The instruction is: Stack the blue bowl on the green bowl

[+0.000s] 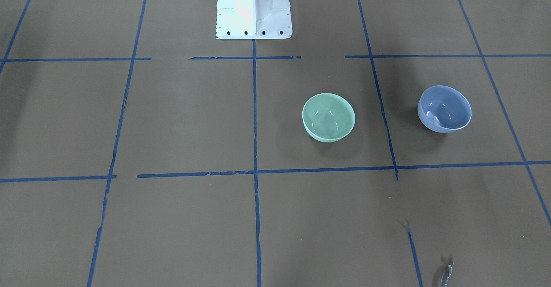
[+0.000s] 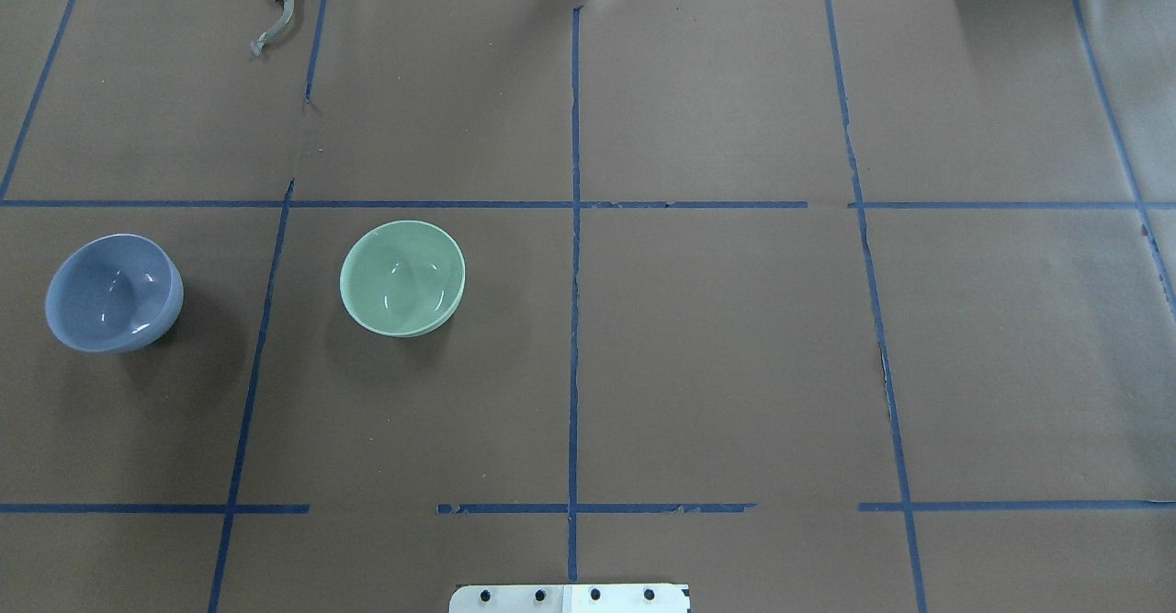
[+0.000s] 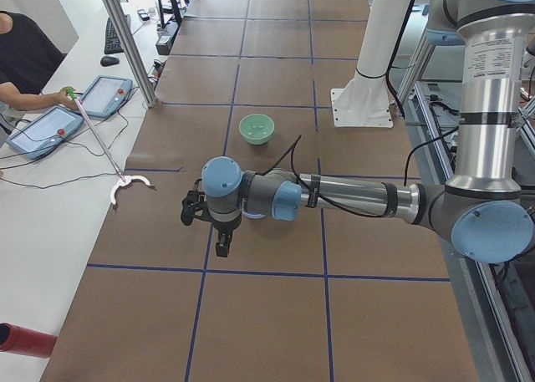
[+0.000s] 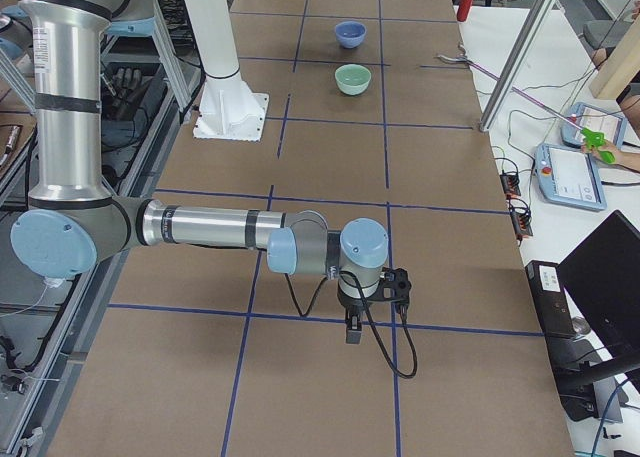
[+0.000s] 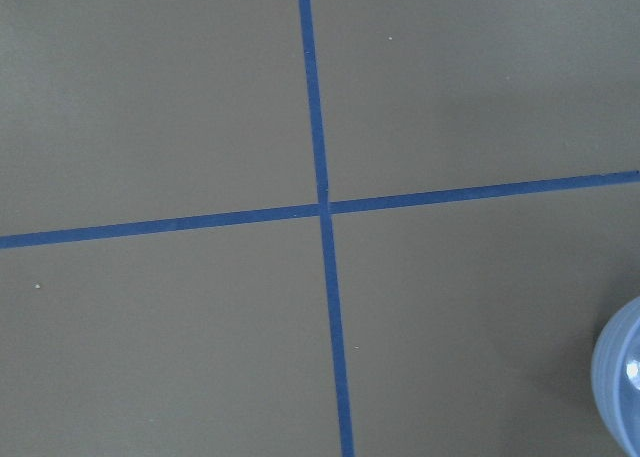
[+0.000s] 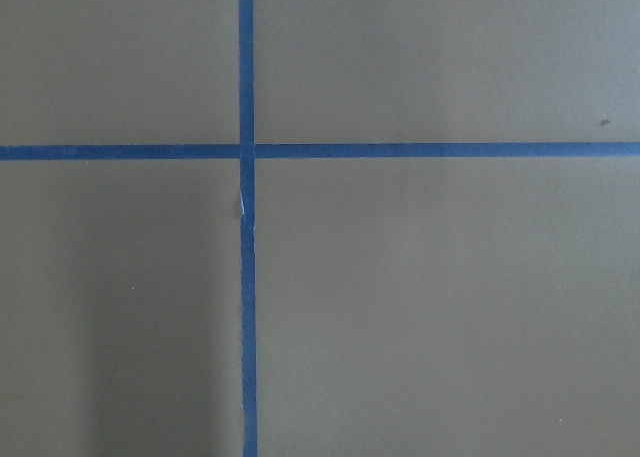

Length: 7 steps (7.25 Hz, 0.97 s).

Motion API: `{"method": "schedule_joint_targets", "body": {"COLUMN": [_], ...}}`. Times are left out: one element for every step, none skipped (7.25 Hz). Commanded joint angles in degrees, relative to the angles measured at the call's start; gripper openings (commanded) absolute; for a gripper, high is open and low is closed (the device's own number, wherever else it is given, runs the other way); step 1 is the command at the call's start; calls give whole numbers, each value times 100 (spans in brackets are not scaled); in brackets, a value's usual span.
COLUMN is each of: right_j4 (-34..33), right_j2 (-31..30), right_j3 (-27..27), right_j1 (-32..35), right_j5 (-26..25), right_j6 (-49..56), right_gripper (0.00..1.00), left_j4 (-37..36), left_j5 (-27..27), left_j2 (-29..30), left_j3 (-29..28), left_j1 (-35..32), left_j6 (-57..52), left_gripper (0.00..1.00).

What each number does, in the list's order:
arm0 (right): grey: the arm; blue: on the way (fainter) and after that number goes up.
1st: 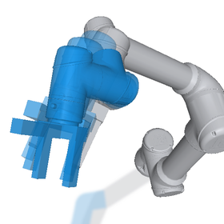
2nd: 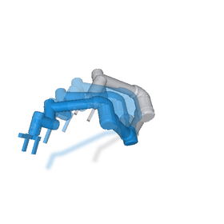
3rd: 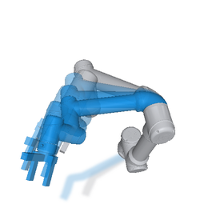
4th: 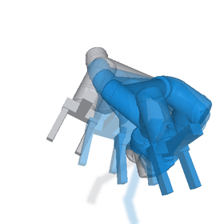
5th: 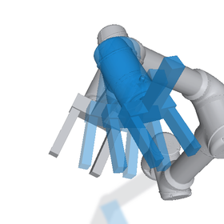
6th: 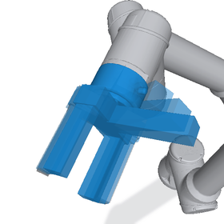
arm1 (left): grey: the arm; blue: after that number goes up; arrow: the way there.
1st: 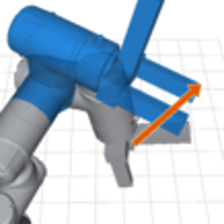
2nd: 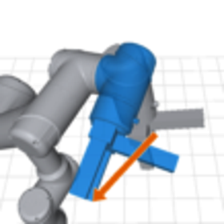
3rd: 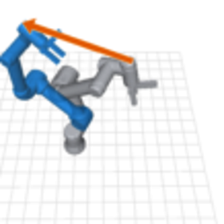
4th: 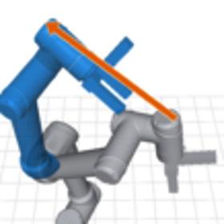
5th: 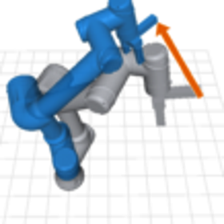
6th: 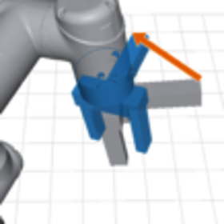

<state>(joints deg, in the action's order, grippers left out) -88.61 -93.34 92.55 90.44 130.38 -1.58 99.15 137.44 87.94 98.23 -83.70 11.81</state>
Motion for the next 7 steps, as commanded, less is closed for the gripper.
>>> {"method": "schedule_joint_targets", "body": {"right_j4": [1,1,1,1,1,1,1], "right_j2": [0,0,0,0,0,0,0], "right_j3": [0,0,0,0,0,0,0], "right_j1": [0,0,0,0,0,0,0], "right_j5": [5,-4,-4,-4,-4,-4,-4], "right_j6": [0,0,0,0,0,0,0], "right_gripper": [100,100,100,100,100,100,100], "left_j4": [1460,1902,2185,2440,2747,3203,3521], "left_j5": [-51,-312,-550,-874,-1095,-1140,-1150], "left_j2": [-363,-435,-444,-444,-444,-436,-427], "left_j3": [196,188,92,-66,-250,-556,-690], "left_j1": [896,1239,1651,1977,2242,2401,2646], "left_j6": [1941,2514,2972,3307,3571,3748,3950], "left_gripper": [100,100,100,100,100,100,100]}}
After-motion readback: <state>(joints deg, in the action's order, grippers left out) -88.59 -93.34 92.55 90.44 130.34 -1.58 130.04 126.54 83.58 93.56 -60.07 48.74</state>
